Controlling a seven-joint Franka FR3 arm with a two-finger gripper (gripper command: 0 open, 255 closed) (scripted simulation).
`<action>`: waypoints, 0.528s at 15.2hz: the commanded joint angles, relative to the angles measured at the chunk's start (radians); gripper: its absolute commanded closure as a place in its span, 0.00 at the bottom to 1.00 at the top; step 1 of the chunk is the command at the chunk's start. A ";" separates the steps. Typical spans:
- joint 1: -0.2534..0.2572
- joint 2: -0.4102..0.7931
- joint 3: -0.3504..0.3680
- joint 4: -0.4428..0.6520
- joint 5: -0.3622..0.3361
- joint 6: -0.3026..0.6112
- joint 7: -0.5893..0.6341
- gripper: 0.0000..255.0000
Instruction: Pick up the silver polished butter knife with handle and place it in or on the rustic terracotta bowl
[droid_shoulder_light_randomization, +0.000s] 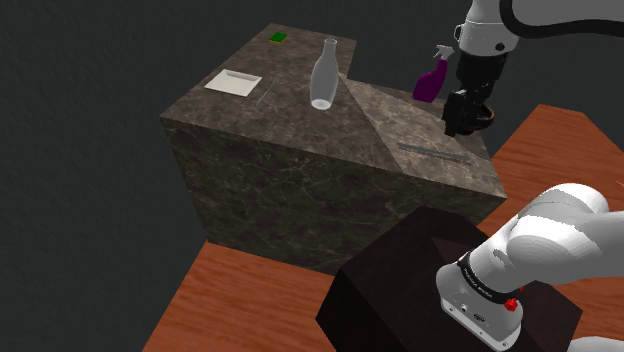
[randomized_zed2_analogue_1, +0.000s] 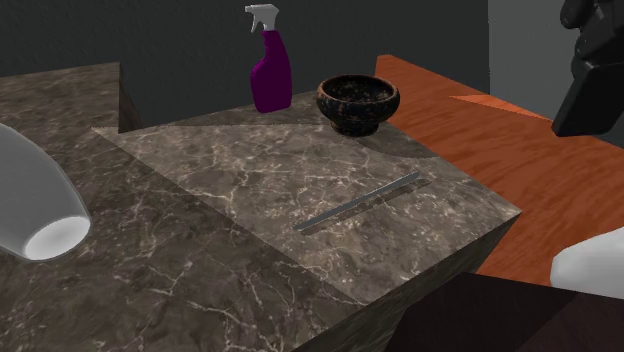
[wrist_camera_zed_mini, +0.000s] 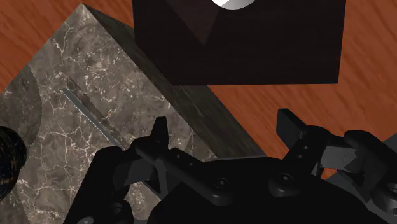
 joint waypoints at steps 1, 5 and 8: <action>0.000 0.000 0.000 0.000 0.000 0.000 0.000 0.00; -0.004 -0.022 -0.101 -0.088 -0.085 0.094 -0.161 0.00; -0.010 -0.014 -0.183 -0.137 -0.151 0.174 -0.278 0.00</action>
